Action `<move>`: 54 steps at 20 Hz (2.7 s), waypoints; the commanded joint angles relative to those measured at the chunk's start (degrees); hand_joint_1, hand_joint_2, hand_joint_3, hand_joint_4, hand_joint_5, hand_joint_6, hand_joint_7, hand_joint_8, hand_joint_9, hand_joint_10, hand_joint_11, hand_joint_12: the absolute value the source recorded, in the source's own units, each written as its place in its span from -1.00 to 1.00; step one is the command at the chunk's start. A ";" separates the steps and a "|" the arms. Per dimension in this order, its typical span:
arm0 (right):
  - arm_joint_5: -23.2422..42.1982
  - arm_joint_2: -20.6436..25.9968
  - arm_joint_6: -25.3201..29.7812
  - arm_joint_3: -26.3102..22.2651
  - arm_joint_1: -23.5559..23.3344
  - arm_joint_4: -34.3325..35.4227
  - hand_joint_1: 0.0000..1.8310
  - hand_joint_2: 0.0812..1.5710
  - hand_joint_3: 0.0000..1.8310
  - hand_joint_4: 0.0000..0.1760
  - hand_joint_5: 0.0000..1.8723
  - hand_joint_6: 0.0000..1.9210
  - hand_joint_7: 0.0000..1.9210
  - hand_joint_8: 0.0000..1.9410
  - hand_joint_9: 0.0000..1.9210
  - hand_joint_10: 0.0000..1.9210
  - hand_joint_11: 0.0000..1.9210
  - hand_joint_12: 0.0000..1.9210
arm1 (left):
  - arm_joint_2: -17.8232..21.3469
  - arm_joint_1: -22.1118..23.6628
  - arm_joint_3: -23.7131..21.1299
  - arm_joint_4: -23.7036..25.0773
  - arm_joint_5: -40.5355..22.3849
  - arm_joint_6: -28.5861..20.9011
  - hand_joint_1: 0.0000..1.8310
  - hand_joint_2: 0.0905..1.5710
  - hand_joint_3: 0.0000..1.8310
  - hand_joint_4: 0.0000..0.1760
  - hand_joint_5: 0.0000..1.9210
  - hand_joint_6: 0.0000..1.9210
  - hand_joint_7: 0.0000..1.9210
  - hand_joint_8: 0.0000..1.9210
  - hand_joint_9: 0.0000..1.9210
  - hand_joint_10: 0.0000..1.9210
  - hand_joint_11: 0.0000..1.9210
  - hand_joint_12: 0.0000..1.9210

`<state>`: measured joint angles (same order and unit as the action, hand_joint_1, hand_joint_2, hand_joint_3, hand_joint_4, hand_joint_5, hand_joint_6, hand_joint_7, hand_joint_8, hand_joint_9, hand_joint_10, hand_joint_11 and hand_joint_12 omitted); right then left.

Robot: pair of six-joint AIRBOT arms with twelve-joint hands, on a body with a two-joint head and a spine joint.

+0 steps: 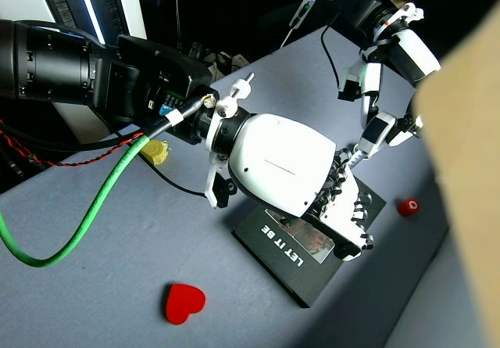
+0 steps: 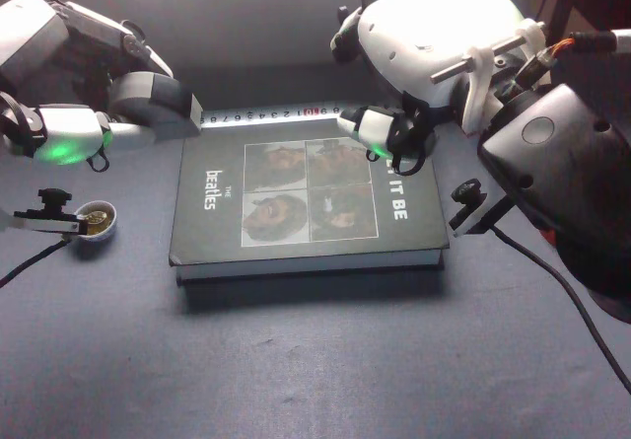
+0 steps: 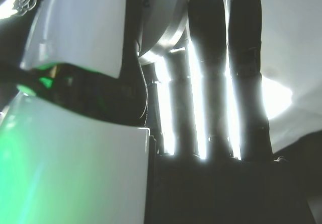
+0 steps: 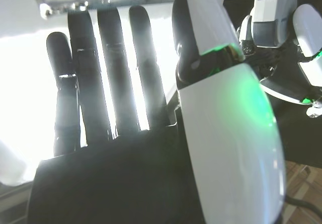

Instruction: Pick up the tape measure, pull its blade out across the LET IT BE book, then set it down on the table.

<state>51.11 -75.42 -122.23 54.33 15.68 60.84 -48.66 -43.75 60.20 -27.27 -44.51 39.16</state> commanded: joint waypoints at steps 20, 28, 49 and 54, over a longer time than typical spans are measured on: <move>3.62 0.53 0.07 -0.01 -0.18 -4.45 -0.02 0.40 -1.00 -1.00 -0.18 -0.98 -0.12 -0.98 -0.21 -0.91 -0.71 0.27 | 0.38 0.05 0.18 0.17 -8.97 -0.67 0.52 0.28 -1.00 -1.00 0.20 -0.52 0.22 -0.26 0.07 0.13 -0.13 0.04; 3.51 0.63 0.10 -0.01 -0.69 -4.47 -0.01 0.41 -1.00 -1.00 -0.17 -0.98 -0.09 -0.98 -0.19 -0.92 -0.69 0.26 | 0.34 -0.07 0.10 0.51 -8.97 -0.67 0.52 0.29 -1.00 -1.00 0.19 -0.48 0.22 -0.25 0.05 0.15 -0.14 0.04; 1.98 3.40 0.85 -0.22 -0.62 -4.48 0.30 0.47 -1.00 -1.00 -0.18 0.31 0.00 0.14 -0.12 -0.14 -0.29 0.49 | 0.43 -0.80 -0.19 -0.83 -11.00 -0.67 0.51 0.29 -1.00 -1.00 0.19 -0.40 0.20 -0.28 0.05 0.15 -0.14 0.03; -0.09 6.90 1.55 -1.80 0.27 -4.47 0.30 0.48 -1.00 -1.00 -0.17 0.30 0.00 0.14 -0.12 -0.14 -0.29 0.49 | 0.38 -0.81 -0.25 -0.44 -10.64 -0.67 0.51 0.29 -1.00 -1.00 0.18 -0.41 0.21 -0.28 0.05 0.15 -0.14 0.03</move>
<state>46.37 -69.19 -120.22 52.38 16.05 60.23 -48.73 -45.10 59.79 -27.70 -47.53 38.87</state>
